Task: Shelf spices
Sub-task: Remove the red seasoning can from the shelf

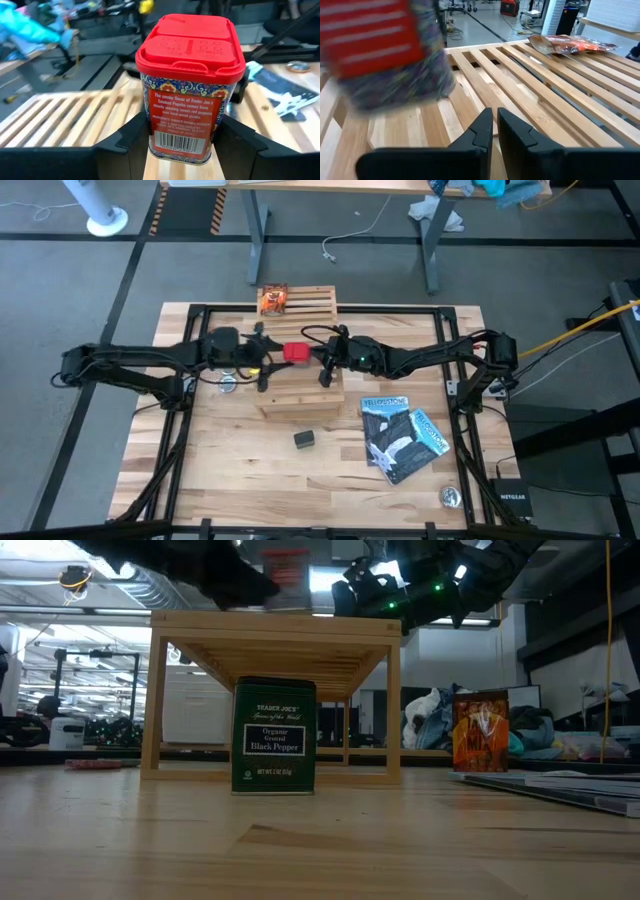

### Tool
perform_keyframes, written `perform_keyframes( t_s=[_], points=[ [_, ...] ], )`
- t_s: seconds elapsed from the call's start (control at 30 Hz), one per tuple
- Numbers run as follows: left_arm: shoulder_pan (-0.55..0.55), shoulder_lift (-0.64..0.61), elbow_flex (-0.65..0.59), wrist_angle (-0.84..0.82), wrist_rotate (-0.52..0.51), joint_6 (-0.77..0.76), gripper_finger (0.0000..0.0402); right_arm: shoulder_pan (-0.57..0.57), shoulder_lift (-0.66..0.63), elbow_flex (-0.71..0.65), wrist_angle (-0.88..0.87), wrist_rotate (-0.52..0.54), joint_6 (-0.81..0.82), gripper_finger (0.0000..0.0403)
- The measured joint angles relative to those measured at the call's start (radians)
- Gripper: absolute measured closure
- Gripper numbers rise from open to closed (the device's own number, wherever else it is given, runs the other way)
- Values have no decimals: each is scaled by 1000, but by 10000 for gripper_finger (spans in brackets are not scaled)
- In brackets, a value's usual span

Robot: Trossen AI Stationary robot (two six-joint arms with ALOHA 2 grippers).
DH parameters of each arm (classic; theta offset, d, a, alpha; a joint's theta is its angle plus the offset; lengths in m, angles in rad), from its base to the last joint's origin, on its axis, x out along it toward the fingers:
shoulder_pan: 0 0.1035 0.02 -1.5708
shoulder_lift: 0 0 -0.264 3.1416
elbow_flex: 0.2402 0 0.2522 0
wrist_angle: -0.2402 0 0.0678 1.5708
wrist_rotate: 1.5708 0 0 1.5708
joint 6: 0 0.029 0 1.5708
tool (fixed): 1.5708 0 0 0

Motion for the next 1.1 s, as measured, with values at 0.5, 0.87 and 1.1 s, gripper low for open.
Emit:
perform_keyframes(
  t_s=[0.5,0.87,1.1],
  points=[
    [-239,-314,0,-409,-11,-289,229,0,-35,0,3,-14,0,370],
    [-600,-171,2,-427,-56,-607,229,0,-55,0,5,-17,0,370],
    [-709,54,2,-271,-97,-651,229,0,-55,0,5,-18,0,370]
  ],
)
